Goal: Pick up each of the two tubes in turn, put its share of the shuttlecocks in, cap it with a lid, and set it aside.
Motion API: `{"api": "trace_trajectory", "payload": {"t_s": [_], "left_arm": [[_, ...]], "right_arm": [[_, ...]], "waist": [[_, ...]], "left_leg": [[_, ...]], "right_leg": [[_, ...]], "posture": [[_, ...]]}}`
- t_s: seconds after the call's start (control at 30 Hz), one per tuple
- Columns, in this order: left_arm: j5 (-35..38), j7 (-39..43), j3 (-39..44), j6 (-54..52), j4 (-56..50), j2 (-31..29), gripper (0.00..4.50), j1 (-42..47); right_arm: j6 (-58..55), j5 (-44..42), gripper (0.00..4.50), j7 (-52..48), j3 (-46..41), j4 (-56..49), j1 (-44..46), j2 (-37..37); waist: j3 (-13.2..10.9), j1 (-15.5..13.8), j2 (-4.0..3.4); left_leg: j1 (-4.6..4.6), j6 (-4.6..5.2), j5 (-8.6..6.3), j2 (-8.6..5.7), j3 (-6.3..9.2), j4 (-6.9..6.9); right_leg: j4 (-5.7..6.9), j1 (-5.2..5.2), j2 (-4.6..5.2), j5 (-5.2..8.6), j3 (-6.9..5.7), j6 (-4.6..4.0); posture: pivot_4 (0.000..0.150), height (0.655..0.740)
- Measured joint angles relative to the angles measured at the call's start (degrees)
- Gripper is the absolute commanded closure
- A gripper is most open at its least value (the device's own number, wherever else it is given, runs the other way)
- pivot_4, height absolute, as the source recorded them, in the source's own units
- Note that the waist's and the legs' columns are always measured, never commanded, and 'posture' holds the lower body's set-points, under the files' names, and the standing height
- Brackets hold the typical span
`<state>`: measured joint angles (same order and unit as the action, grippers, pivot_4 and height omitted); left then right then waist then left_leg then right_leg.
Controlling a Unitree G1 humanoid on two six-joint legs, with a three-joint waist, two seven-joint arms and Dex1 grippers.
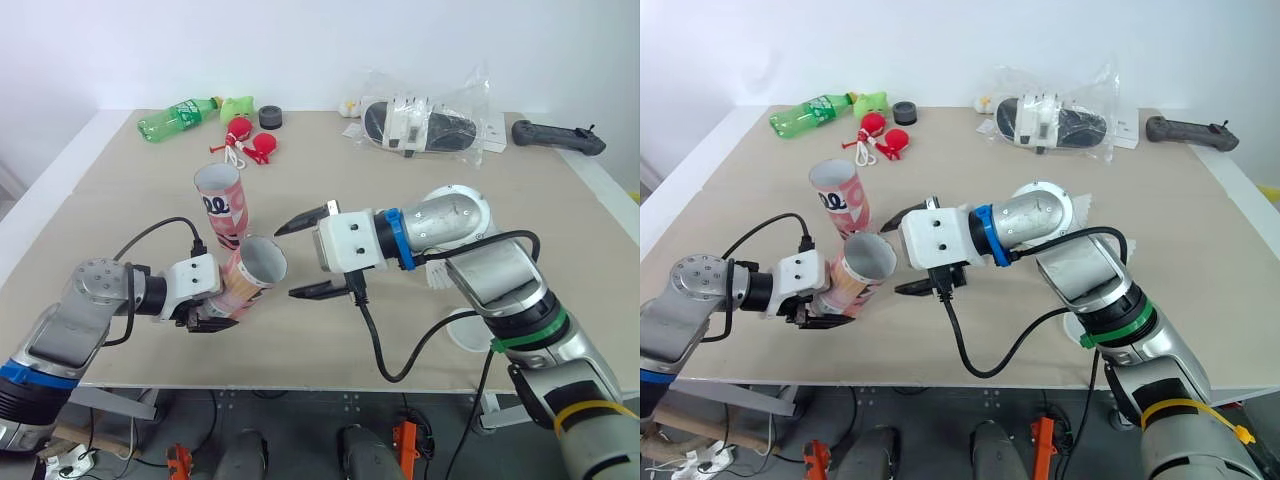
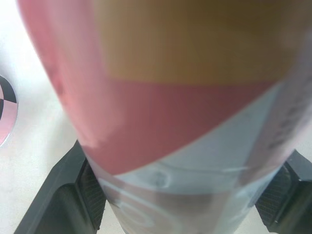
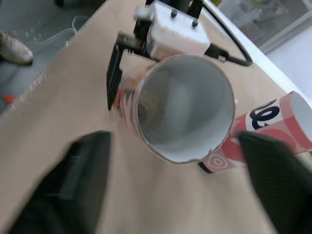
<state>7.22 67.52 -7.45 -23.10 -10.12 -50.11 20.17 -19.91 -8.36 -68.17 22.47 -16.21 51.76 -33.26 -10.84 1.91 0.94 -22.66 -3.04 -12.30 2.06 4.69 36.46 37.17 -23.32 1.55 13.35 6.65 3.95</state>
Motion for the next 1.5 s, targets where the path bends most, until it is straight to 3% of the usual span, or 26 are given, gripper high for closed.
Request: {"api": "trace_trajectory", "payload": {"t_s": [0.13, 0.27, 0.57, 0.83, 1.2, 1.37, 1.5], "left_arm": [[0.13, -0.66, -0.01, -0.92, -0.36, 0.64, 1.25, -0.04], [0.16, -0.8, 0.13, -1.07, -0.61, 0.6, 1.25, -0.3], [0.46, -0.72, 0.21, -0.86, -0.12, 0.62, 1.25, -0.25], [0.58, -0.63, 0.24, -0.42, 0.53, 0.83, 1.25, -0.16], [0.61, -0.83, 0.92, -0.59, -0.13, 0.86, 1.25, -1.0], [0.6, -1.1, 1.13, -0.72, -0.37, 0.89, 1.25, -1.29], [0.58, -1.15, 1.14, -0.76, -0.39, 0.89, 1.25, -1.33]], "right_arm": [[-8.79, -5.83, 0.03, 3.64, -7.42, -4.54, -4.62, -0.62], [-18.5, -6.02, 0.03, 14.26, -14.29, -6.19, -12.97, -1.06], [-27.67, 1.04, 0.03, 37.81, -12.93, -6.5, -23.29, 10.88], [-21.88, 7.55, 0.03, 49.76, -10.63, 7.53, -25.77, 18.27], [-11.36, 9.21, 0.03, 53.59, -11.14, 22.41, -16.49, 24.64], [-10.92, 10.47, 2.12, 55.17, -11.43, 25.55, -15.79, 24.97], [-10.53, 10.91, 4.16, 55.91, -11.67, 26.65, -15.72, 25.01]], "waist": [[0.02, -0.48, 0.03], [0.04, -0.55, 0.01], [0.04, -0.5, -0.03], [0.06, -0.46, -0.02], [0.06, -0.19, -0.03], [0.06, -0.11, -0.03], [0.06, -0.06, -0.03]], "left_leg": [[0.0, 0.0, 0.0, -0.01, 0.01, 0.01], [0.0, 0.0, 0.0, -0.05, -0.02, 0.0], [-0.04, 0.03, 0.02, -0.06, -0.02, -0.05], [-0.03, 0.01, 0.04, -0.07, -0.01, -0.04], [-0.04, 0.05, 0.07, -0.07, 0.0, -0.08], [-0.04, 0.05, 0.07, -0.07, 0.01, -0.09], [-0.04, 0.05, 0.07, -0.08, 0.01, -0.09]], "right_leg": [[-0.01, 0.04, 0.02, 0.02, -0.02, 0.01], [0.0, -0.02, 0.06, 0.02, -0.01, 0.0], [-0.01, -0.06, 0.06, 0.02, -0.01, 0.0], [-0.02, -0.05, 0.07, 0.01, -0.01, 0.0], [-0.02, -0.03, 0.06, 0.01, -0.01, 0.02], [-0.02, -0.04, 0.06, 0.01, -0.01, 0.02], [-0.02, -0.03, 0.07, 0.01, -0.01, 0.02]], "posture": [[0.15, 0.74], [0.15, 0.74], [0.15, 0.74], [0.15, 0.74], [0.15, 0.74], [0.15, 0.74], [0.15, 0.74]]}}
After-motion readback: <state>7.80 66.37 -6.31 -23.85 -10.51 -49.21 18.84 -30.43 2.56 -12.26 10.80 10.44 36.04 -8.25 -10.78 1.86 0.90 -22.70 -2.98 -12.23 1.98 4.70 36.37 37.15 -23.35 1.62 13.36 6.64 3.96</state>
